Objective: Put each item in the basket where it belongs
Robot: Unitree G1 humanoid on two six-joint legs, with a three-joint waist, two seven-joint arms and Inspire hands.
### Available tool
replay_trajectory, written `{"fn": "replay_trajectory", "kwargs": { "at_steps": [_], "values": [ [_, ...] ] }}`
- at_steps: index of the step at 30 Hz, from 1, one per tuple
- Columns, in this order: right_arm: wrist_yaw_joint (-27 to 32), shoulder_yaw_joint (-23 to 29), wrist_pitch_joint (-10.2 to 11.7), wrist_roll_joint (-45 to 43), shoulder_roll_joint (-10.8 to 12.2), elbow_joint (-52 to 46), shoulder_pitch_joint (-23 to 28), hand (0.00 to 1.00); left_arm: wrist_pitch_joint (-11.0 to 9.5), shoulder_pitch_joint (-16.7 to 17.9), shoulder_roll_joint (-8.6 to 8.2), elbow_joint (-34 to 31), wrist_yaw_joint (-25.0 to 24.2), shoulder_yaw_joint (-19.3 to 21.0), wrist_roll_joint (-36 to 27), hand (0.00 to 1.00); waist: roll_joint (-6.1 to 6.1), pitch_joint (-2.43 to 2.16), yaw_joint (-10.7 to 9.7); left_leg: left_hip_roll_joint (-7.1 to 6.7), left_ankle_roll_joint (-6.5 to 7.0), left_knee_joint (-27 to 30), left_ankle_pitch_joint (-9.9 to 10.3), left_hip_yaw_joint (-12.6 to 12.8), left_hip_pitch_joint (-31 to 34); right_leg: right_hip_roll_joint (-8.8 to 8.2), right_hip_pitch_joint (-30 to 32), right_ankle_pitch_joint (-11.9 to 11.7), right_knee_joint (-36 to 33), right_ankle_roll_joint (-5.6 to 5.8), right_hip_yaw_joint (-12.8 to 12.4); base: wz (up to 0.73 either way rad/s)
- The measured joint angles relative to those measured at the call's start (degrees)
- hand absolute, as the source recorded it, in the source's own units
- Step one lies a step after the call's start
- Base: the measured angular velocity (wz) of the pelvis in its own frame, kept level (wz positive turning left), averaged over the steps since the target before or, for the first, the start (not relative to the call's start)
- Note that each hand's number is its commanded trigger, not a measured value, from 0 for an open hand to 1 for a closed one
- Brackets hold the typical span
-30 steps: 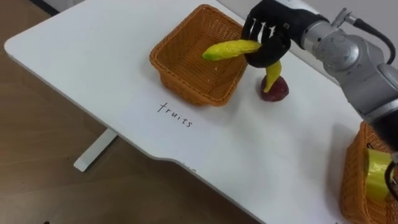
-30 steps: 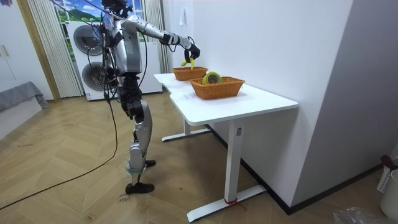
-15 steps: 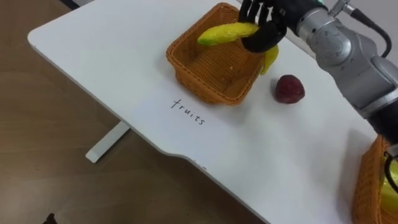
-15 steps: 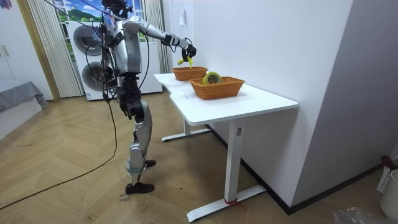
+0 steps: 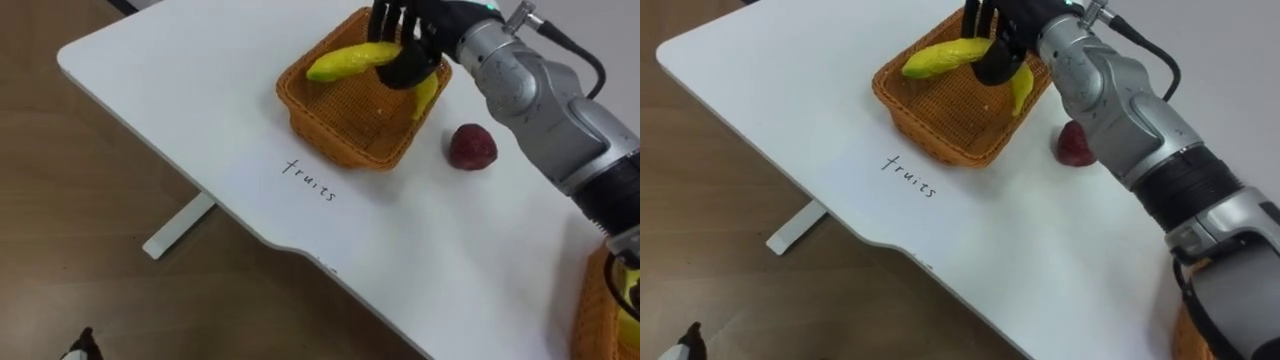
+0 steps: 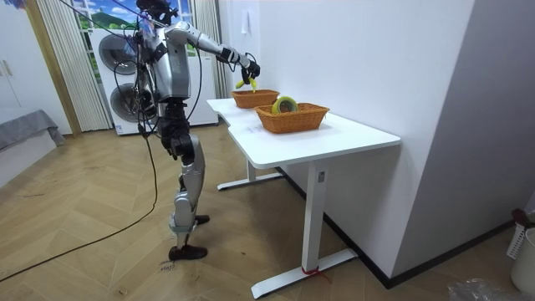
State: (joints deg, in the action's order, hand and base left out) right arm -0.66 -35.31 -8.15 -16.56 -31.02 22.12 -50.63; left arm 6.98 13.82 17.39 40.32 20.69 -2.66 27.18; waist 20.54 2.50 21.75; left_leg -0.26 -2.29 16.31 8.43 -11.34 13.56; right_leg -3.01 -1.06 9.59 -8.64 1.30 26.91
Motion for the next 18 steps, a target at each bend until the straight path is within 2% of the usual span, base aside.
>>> {"fn": "replay_trajectory", "kwargs": {
  "at_steps": [4, 12, 14, 16, 18],
  "values": [
    [0.6, 0.0, 0.0, -1.0, 0.0, 0.2, 0.0, 0.0, 0.0, 0.2, 0.14, -0.4, 0.3, 0.0, 0.0, 0.0, 0.03, -0.01, 0.6, 0.0, 0.0, 0.0, 0.0, 0.0, 0.0, 0.0, 0.0, 0.0, 0.0, 0.0, 0.1, 0.0],
    [0.8, -1.2, 0.1, -2.1, 0.0, 0.2, 0.0, 0.0, -0.5, 1.0, 0.3, -0.9, 0.1, -0.4, 0.0, 0.0, 0.46, 0.02, 0.7, 0.0, 0.0, -0.1, 0.0, 0.0, -0.1, -0.01, 0.0, 0.0, 0.0, 0.0, 0.1, 0.0],
    [0.8, -1.8, 0.4, -2.1, 0.0, 0.3, 0.0, 0.0, -0.8, 1.0, 0.3, -0.9, 0.0, -0.5, 0.0, 0.0, 0.63, 0.1, 0.7, 0.0, 0.0, -0.1, 0.0, 0.0, -0.1, -0.01, 0.0, 0.0, 0.0, 0.0, 0.1, 0.0],
    [0.8, -1.8, 1.1, -2.1, 0.0, 0.3, 0.0, 0.0, -1.0, 1.0, 0.36, -0.9, 0.0, -0.5, 0.0, 0.0, 0.93, 0.42, 0.7, 0.0, 0.0, -0.1, 0.0, 0.0, 0.0, -0.01, 0.0, 0.0, 0.0, 0.0, 0.2, 0.0],
    [0.8, -1.8, 1.2, -2.1, 0.0, 0.3, 0.0, 0.0, -1.0, 1.1, 0.37, -0.8, -0.1, -0.6, 0.0, 0.0, 1.08, 0.55, 0.7, 0.0, 0.0, -0.1, 0.0, 0.0, 0.0, -0.01, 0.0, 0.0, 0.0, 0.0, 0.2, 0.0]
  ]
}}
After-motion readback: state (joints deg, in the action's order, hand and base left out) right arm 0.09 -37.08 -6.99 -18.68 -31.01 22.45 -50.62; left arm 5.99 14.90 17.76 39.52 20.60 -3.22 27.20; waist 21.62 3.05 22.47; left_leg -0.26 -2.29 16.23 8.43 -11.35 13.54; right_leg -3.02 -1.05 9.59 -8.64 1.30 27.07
